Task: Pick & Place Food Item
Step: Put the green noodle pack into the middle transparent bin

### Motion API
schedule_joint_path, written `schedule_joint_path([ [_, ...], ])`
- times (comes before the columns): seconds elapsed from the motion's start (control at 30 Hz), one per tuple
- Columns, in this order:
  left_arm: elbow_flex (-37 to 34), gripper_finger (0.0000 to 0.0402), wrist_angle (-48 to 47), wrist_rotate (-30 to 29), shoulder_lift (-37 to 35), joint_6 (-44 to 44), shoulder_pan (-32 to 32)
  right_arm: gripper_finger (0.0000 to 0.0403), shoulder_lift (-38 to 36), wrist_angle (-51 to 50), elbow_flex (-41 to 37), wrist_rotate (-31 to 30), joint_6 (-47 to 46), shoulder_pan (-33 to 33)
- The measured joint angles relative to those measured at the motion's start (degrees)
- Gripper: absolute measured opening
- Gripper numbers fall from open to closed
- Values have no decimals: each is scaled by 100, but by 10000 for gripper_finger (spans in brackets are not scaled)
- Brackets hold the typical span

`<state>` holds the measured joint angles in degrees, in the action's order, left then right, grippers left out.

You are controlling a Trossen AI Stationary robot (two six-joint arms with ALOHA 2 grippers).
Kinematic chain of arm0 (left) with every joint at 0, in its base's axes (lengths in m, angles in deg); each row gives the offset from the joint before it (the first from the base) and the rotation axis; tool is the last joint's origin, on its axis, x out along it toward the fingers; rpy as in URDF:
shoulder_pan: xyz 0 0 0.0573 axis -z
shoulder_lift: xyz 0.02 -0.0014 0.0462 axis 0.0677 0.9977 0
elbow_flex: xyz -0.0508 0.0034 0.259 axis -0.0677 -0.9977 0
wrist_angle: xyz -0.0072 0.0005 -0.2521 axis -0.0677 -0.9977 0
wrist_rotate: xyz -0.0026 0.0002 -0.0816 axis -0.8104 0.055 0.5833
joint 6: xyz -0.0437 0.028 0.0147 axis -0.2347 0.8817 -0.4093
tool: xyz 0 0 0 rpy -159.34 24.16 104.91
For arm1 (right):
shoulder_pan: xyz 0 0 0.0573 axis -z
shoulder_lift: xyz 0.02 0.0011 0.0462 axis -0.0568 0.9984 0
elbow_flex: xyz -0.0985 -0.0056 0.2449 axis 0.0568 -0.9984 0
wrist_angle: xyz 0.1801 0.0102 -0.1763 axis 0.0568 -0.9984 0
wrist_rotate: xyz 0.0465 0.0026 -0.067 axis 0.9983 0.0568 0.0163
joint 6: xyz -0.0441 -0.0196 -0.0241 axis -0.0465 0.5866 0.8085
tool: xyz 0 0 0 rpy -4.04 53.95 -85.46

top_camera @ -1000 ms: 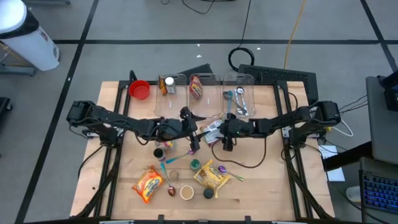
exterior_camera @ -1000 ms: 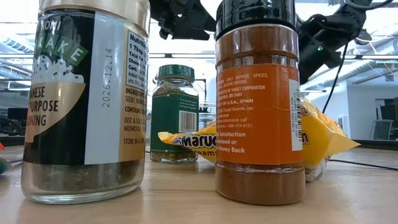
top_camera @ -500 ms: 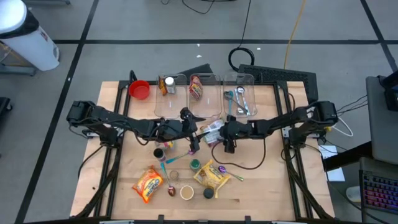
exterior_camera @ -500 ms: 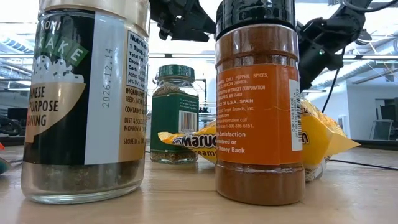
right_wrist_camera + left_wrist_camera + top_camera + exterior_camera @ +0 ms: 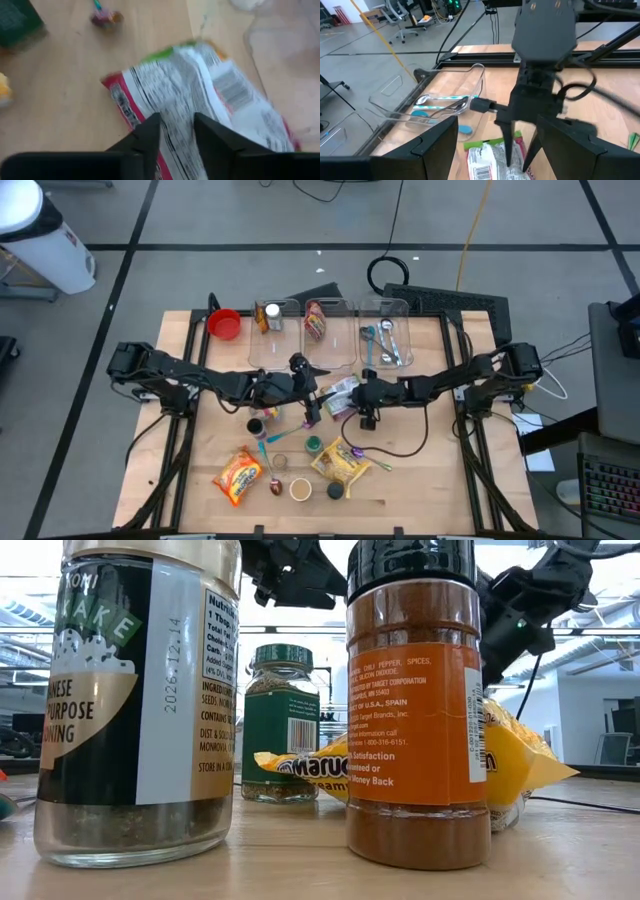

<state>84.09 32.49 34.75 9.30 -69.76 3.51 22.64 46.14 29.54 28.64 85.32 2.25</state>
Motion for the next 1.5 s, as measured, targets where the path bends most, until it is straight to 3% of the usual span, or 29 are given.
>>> schedule_joint_path([
  [0.17, 0, 273, -15, 2, 0, -1, 0, 17, -73, -26, 2, 0, 7, -25],
  [0.23, 0, 273, -19, 2, 0, 0, 0, 6, -74, -46, 2, -4, 44, -25],
  [0.4, -1, 274, -40, 2, 0, 0, 0, 44, -76, 5, 4, -138, 133, -25],
  [0.7, -2, 273, -45, 2, 0, 0, 0, 177, 118, 47, -61, -145, 121, -25],
  [0.8, -2, 273, -45, 4, 0, 0, 0, 187, 210, 83, -57, -153, -27, -25],
  [0.93, -2, 273, -44, 4, 0, 0, 0, 155, 214, 84, -54, -170, -68, -57],
  [1.23, -2, 273, -44, 4, 0, 2, 0, 14, 214, 121, -50, -147, 12, -62],
  [1.5, -2, 273, -43, 4, 0, 2, 0, 1, -3, 115, -64, -128, 14, -133],
])
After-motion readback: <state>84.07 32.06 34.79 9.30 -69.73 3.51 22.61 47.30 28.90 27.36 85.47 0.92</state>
